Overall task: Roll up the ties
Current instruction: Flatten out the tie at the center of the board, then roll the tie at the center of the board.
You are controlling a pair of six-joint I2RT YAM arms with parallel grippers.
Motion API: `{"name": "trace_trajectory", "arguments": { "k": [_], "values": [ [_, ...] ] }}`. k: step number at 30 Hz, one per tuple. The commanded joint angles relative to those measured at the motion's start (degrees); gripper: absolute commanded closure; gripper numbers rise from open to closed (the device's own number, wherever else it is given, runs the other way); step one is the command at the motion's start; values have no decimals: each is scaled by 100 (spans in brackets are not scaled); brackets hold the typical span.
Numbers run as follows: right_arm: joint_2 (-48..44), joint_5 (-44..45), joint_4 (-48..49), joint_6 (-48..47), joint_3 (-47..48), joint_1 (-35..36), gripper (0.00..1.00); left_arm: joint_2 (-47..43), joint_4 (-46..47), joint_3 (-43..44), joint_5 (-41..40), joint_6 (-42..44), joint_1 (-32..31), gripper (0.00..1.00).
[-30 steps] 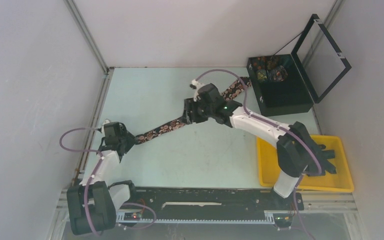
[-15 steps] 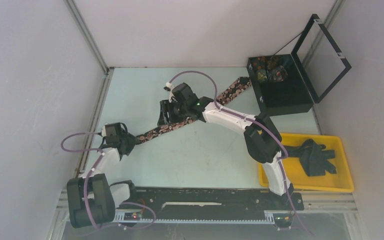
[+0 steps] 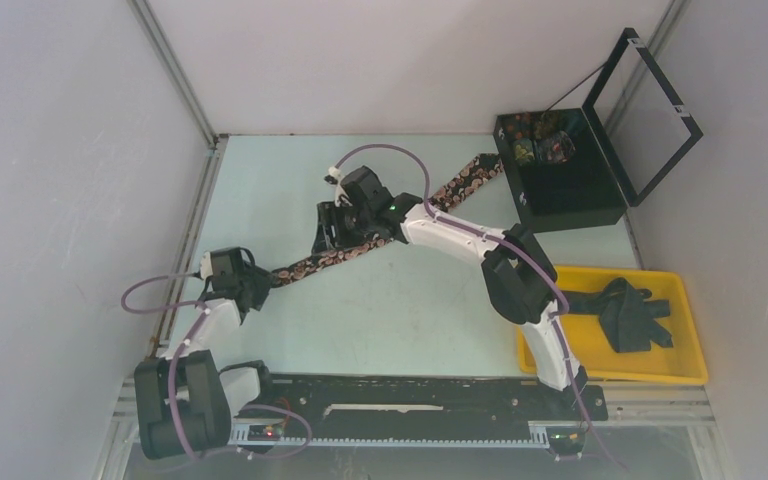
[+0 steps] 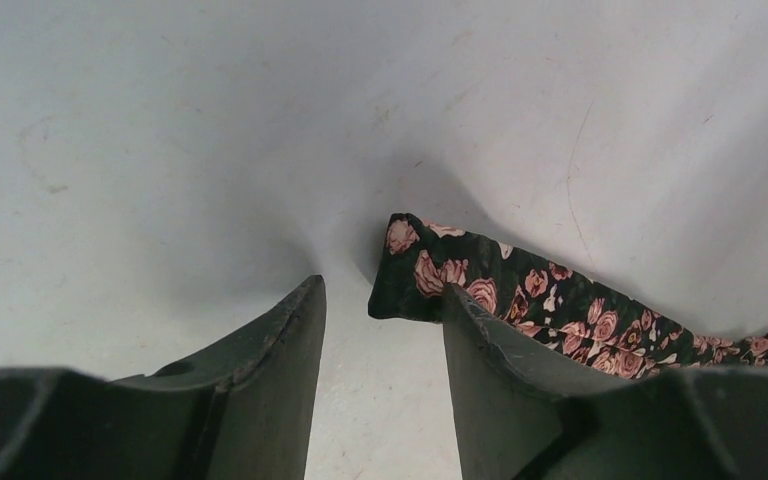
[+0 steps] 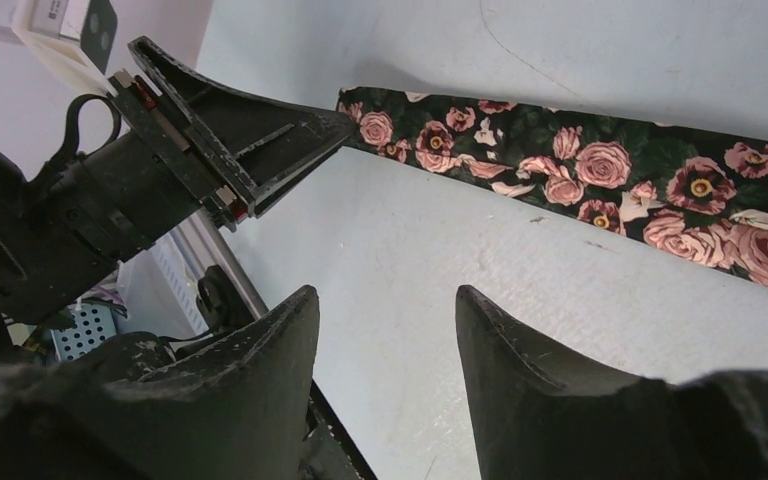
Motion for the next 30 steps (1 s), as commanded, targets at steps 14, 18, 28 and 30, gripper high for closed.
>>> {"name": "trace_trajectory", "arguments": {
  "k": [14, 18, 28, 30],
  "values": [
    [499, -111, 24, 227, 707, 136, 46, 405, 729, -50, 112, 69, 127, 99],
    [691, -87, -55, 342, 981, 241, 48, 125, 591, -151, 112, 213, 130, 100],
    [1265, -89, -96, 975, 1618, 498, 78, -708, 11, -330, 31, 542, 130, 100],
    [1453, -130, -132, 1070, 1776, 550, 84, -849, -113, -353, 61, 563, 130, 100]
  ]
}}
